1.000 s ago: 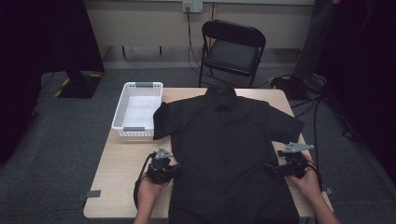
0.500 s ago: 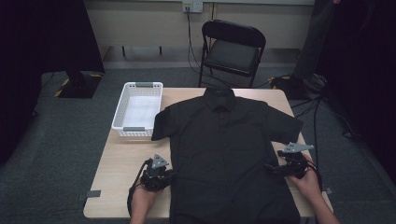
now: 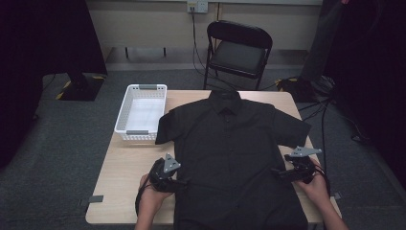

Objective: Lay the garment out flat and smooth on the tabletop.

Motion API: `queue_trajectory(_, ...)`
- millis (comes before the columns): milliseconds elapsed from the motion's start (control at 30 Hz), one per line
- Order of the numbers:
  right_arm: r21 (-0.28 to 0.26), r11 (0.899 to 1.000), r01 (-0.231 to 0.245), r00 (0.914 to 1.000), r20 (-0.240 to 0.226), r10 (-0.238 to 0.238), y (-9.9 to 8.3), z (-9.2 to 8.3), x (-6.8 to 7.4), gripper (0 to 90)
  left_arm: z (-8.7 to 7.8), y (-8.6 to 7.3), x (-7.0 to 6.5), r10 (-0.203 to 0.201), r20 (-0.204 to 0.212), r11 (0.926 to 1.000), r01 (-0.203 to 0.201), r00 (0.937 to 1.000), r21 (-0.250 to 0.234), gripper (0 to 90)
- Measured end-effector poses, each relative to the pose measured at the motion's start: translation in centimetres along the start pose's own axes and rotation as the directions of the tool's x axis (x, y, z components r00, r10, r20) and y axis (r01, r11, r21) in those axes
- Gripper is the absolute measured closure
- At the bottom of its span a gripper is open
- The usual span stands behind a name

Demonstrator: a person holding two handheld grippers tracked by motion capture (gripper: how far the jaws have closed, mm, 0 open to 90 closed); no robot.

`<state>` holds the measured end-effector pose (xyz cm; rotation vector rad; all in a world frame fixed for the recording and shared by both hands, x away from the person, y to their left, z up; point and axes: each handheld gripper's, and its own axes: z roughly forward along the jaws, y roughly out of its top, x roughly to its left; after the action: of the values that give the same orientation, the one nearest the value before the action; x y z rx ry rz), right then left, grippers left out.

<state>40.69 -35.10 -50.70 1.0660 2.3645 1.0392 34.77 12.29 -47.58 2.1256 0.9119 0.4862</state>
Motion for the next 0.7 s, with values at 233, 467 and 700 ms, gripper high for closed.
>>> queue_trajectory(233, 0.0, 1.0, 0.0, 1.0, 0.0, 0.0, 0.0, 0.0, 0.0, 9.6, 0.6, 1.3, 0.1, 0.016, 0.031, 0.9995, -0.015, 0.9994, -0.026, 14.6)
queue_trajectory(467, 0.0, 1.0, 0.0, 1.0, 0.0, 0.0, 0.0, 0.0, 0.0, 9.6, 0.7, 1.3, -0.2, 0.044, 0.031, 0.9989, -0.043, 0.9986, -0.019, 14.6)
queue_trajectory(700, 0.0, 1.0, 0.0, 1.0, 0.0, 0.0, 0.0, 0.0, 0.0, 9.6, 0.4, 1.2, 0.0, 0.048, 0.062, 0.9983, -0.045, 0.997, -0.037, 14.6)
